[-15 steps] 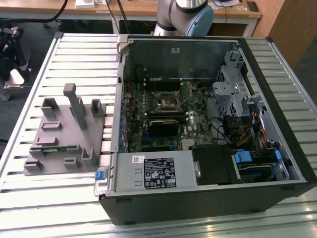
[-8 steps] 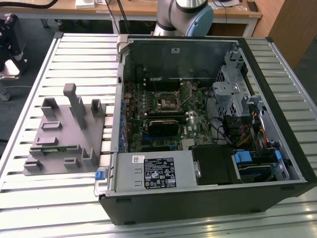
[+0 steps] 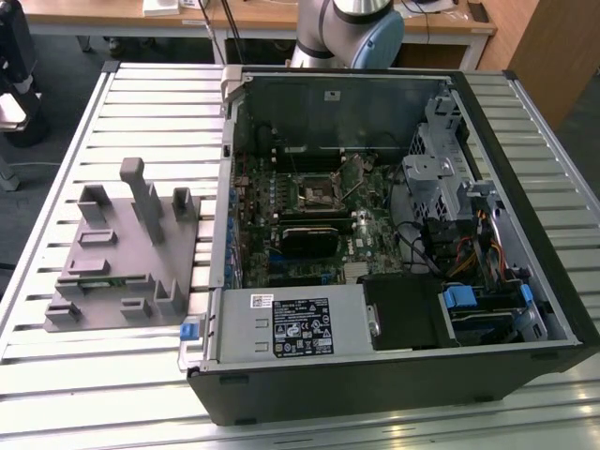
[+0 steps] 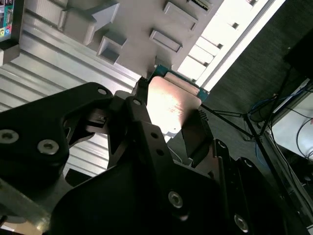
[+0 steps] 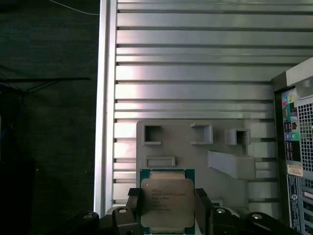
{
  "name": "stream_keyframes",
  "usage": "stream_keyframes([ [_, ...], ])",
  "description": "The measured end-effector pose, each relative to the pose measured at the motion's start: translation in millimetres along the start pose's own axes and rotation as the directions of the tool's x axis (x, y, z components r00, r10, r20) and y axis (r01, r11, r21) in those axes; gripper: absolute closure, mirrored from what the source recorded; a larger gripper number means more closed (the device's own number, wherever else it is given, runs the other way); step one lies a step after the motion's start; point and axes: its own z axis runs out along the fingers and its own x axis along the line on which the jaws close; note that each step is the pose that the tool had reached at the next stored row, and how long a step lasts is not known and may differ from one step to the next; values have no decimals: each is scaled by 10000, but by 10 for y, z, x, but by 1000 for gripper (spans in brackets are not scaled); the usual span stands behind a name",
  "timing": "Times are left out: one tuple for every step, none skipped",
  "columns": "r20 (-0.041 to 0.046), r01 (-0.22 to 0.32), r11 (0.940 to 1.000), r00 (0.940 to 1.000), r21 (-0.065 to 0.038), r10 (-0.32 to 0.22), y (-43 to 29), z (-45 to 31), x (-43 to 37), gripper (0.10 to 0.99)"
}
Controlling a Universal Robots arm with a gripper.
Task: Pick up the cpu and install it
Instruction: 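Pick up the cpu and move it towards the insertion slot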
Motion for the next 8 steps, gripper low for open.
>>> stream_keyframes([
  [1,-1,10000,10000,-1,1,1,1,-4,557],
  [-1,0,10000,10000,0,0,2,0,-14,557],
  [-2,0,10000,10000,-1,0,4,-1,-28,557],
  [-2,0,10000,10000,-11,0,5,0,-46,557],
  [-4,0,10000,10000,-24,0,6,0,-66,557],
  [-3,-1,10000,10000,-42,1,6,1,-90,557],
  [-2,-1,10000,10000,-52,1,7,2,-116,557],
  [-3,-1,10000,10000,-55,1,7,2,-148,557],
])
